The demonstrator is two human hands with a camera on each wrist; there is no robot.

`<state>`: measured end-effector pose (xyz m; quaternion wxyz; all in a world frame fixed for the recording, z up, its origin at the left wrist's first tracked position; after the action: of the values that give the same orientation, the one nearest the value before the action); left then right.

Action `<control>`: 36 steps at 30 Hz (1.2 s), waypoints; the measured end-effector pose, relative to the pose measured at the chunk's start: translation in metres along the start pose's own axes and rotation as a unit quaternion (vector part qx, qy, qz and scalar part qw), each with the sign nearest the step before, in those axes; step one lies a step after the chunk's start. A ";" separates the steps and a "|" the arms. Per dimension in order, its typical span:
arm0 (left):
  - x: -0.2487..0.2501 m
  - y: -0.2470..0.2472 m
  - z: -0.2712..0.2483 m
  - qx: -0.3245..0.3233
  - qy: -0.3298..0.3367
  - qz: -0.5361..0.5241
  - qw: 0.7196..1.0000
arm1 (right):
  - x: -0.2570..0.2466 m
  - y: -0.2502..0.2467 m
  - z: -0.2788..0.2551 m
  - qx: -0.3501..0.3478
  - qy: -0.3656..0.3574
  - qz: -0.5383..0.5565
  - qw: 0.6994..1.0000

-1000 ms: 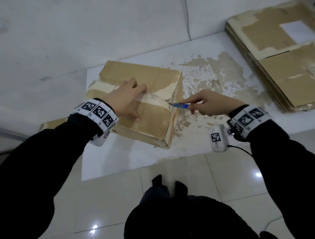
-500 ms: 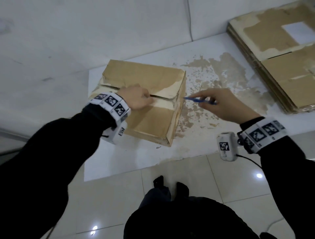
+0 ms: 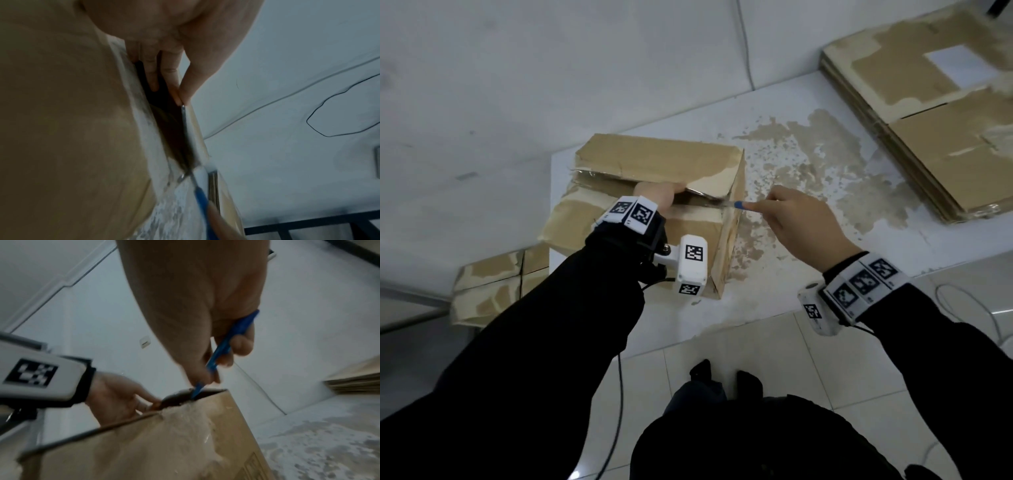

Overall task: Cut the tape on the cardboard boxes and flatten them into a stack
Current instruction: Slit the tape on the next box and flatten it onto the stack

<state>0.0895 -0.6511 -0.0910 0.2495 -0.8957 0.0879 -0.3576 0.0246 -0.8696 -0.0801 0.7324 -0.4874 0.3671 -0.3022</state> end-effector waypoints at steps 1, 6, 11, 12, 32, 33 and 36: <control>0.002 -0.001 -0.001 0.003 0.007 0.007 1.000 | 0.002 -0.002 0.003 0.019 0.027 -0.024 0.999; 0.009 -0.010 -0.001 0.005 0.084 0.066 0.994 | 0.054 0.001 -0.012 0.101 0.188 0.107 0.971; 0.024 -0.022 -0.026 0.006 0.214 0.363 0.907 | 0.102 0.087 -0.080 0.011 0.357 0.202 0.912; 0.031 -0.030 -0.034 0.034 0.245 0.415 0.876 | 0.106 0.102 -0.088 -0.017 0.363 0.196 0.911; -0.090 -0.048 -0.034 0.039 0.380 0.568 0.729 | -0.015 0.000 0.086 -0.072 0.015 0.090 0.993; -0.090 -0.047 -0.033 0.039 0.385 0.546 0.743 | 0.006 -0.002 0.104 -0.077 0.043 0.129 0.988; -0.091 -0.047 -0.028 0.052 0.393 0.522 0.755 | 0.045 0.002 0.147 -0.106 0.121 0.251 0.954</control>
<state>0.0024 -0.5910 -0.1039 0.3872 -0.4768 0.6130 -0.4969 0.1716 -0.8331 -0.0551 0.6787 -0.4141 0.5936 -0.1244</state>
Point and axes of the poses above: each hand's wrist, its own z-axis towards the middle knuckle, its own y-axis out of the palm, x = y × z, the point moved 6 cm from there along z, towards the middle knuckle, and after that the axes turned 10 degrees about -y, right-handed, at the moved point
